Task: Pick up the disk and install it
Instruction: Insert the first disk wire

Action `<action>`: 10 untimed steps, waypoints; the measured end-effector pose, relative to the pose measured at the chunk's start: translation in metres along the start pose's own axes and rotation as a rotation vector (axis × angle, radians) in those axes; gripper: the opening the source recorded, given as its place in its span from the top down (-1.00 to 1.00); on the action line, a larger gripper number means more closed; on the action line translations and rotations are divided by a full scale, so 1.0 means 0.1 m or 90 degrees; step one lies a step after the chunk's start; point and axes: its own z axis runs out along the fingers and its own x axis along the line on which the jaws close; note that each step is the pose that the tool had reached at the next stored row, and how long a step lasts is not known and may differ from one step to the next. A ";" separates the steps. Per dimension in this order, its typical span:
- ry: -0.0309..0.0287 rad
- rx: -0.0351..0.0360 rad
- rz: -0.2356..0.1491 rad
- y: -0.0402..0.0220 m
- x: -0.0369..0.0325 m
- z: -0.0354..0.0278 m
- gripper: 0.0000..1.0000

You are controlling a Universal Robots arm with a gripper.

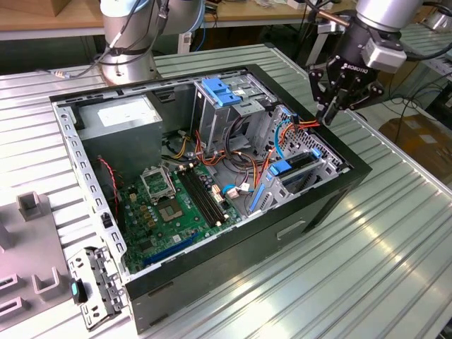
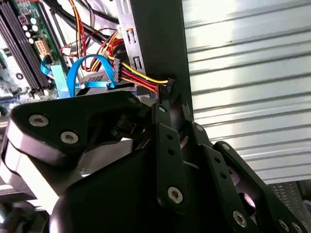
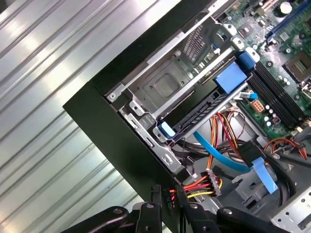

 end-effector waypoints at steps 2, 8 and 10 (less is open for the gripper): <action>0.0003 0.0008 -0.030 -0.006 -0.005 0.027 0.50; -0.0009 0.0031 -0.050 -0.028 -0.008 0.074 0.50; -0.0015 0.0039 -0.050 -0.033 -0.003 0.074 0.65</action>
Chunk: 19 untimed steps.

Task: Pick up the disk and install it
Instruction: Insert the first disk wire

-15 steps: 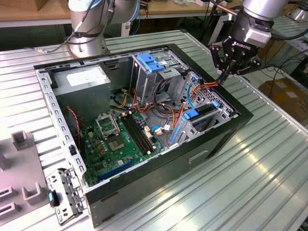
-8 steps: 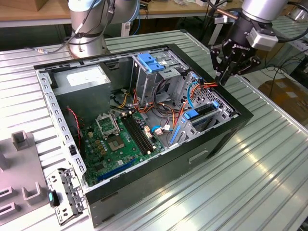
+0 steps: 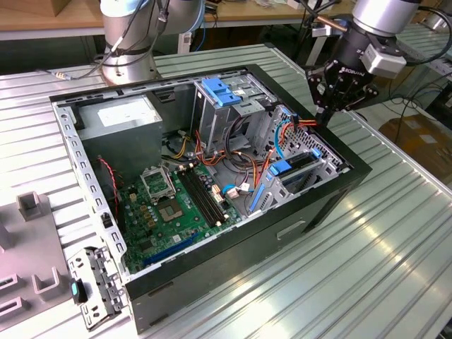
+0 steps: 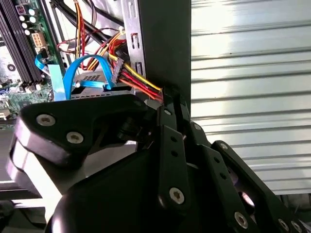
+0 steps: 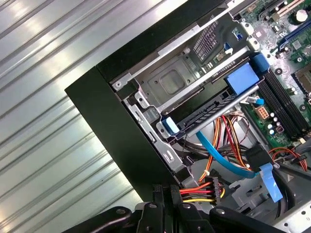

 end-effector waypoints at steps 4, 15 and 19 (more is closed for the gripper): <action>0.0000 0.0001 0.000 0.001 0.002 -0.110 0.66; -0.0005 -0.0008 0.050 0.021 -0.026 -0.111 0.66; -0.0006 -0.0008 0.052 0.075 -0.101 -0.111 0.66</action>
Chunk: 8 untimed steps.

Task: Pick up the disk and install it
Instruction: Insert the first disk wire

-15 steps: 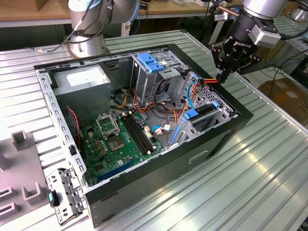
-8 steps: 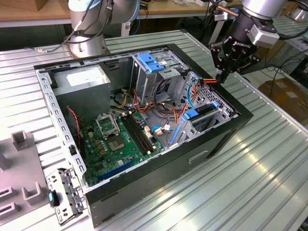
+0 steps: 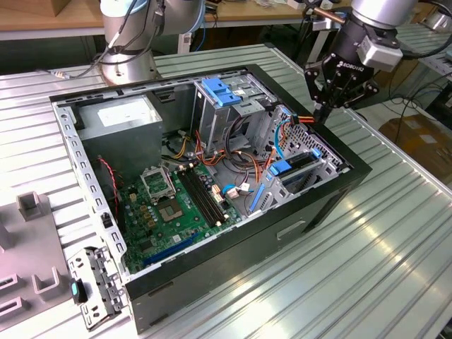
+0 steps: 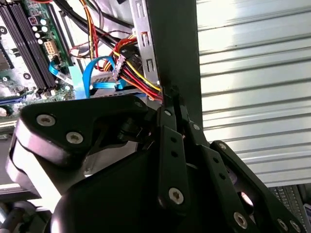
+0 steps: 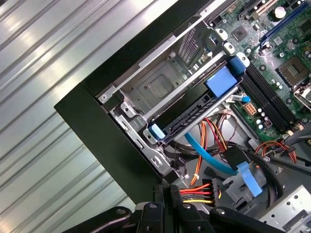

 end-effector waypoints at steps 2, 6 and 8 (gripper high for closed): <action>-0.0001 0.0000 0.003 0.030 -0.036 0.000 0.66; -0.0003 -0.0004 0.028 0.038 -0.044 0.000 0.66; -0.0004 -0.0005 0.035 0.065 -0.077 0.000 0.66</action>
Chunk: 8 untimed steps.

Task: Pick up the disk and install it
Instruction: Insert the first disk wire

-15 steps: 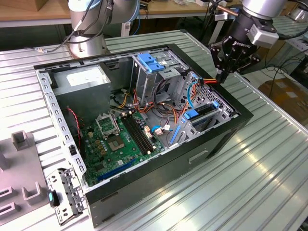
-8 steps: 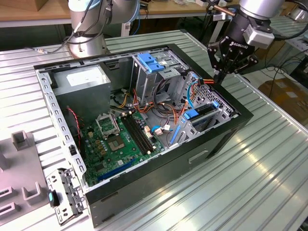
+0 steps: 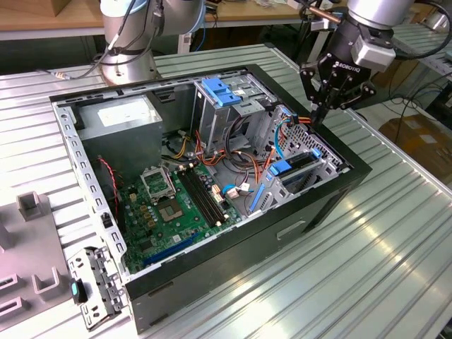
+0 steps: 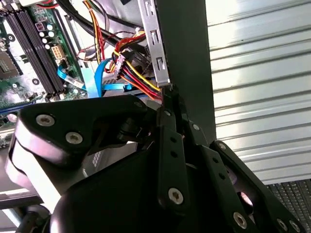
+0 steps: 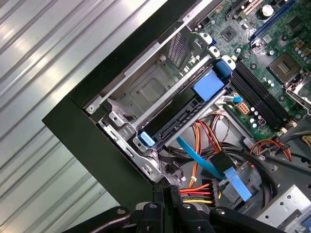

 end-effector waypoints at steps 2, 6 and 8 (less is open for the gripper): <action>0.0000 0.0000 0.001 0.023 -0.025 0.000 0.66; -0.0001 -0.0001 0.012 0.068 -0.070 0.000 0.66; -0.0006 -0.0008 0.054 0.068 -0.072 0.003 0.66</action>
